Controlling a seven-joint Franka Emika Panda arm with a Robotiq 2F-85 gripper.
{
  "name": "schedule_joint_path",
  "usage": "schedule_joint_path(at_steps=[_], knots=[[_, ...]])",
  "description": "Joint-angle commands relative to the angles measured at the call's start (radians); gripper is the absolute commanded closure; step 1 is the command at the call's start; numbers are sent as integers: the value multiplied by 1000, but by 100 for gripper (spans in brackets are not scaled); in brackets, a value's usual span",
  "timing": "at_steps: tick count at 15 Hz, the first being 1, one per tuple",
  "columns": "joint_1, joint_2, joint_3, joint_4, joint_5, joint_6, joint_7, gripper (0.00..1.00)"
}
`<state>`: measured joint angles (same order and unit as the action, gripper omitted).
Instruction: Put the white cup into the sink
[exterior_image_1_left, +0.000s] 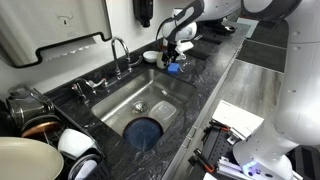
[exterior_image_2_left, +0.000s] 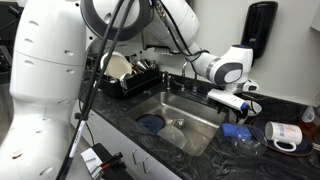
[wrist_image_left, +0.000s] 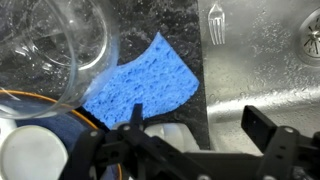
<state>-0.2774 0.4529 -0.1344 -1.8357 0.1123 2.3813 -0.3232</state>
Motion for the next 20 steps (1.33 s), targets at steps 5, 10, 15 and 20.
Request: schedule_joint_path(at_steps=[5, 10, 15, 20], knots=[[-32, 17, 17, 4, 18, 35, -5, 0], [-54, 28, 50, 10, 50, 39, -62, 0], [-70, 48, 86, 5, 99, 147, -107, 0], [-72, 82, 90, 11, 85, 253, -68, 27]])
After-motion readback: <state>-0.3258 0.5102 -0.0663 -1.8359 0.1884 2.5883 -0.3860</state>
